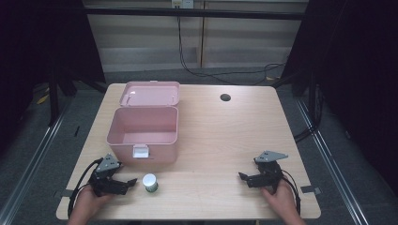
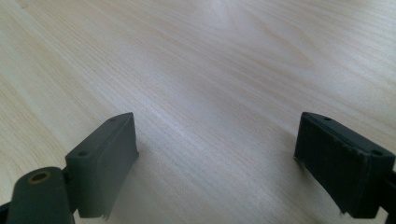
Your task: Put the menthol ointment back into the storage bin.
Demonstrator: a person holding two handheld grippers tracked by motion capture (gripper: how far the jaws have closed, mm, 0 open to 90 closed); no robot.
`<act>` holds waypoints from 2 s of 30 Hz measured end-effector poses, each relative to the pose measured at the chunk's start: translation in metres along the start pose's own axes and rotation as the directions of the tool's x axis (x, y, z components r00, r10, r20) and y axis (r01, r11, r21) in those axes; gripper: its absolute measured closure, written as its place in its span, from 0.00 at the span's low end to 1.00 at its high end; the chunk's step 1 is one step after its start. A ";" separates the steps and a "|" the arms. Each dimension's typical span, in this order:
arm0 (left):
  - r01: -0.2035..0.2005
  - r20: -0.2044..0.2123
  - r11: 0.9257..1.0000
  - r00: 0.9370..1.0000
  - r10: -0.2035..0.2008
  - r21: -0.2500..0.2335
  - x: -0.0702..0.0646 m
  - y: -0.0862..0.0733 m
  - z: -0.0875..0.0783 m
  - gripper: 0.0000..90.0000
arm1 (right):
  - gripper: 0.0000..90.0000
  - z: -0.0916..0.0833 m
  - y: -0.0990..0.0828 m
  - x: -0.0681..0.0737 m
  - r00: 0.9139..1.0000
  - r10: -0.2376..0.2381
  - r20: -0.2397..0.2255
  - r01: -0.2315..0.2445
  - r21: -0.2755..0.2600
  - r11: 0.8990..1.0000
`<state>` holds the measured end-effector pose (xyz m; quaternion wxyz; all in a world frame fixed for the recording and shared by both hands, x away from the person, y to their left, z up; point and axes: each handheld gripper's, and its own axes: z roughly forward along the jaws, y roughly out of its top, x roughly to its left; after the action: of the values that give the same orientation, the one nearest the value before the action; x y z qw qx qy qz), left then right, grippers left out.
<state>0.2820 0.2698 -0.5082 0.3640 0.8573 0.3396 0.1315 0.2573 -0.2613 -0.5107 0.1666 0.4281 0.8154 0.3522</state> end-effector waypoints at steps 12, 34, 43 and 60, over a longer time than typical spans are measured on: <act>-0.075 0.044 0.950 0.997 0.065 0.305 -0.014 0.024 -0.017 0.23 | 0.14 0.000 0.000 0.000 1.000 0.000 -0.001 0.000 0.000 1.000; -0.324 0.256 0.784 0.942 0.217 0.529 -0.065 0.097 -0.010 0.27 | 0.14 0.000 0.000 0.000 1.000 -0.002 -0.002 0.002 0.000 1.000; -0.353 0.274 0.772 0.932 0.239 0.528 -0.076 0.108 0.002 0.32 | 0.14 0.000 0.000 -0.001 1.000 -0.005 -0.003 0.005 -0.002 1.000; -0.366 0.297 0.755 0.926 0.235 0.543 -0.079 0.119 0.013 0.41 | 0.14 0.000 0.000 -0.001 1.000 -0.005 -0.003 0.005 -0.002 1.000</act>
<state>0.2884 0.1491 -0.4310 0.0875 0.9796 0.1802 -0.0147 0.2579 -0.2616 -0.5109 0.1669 0.4254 0.8164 0.3532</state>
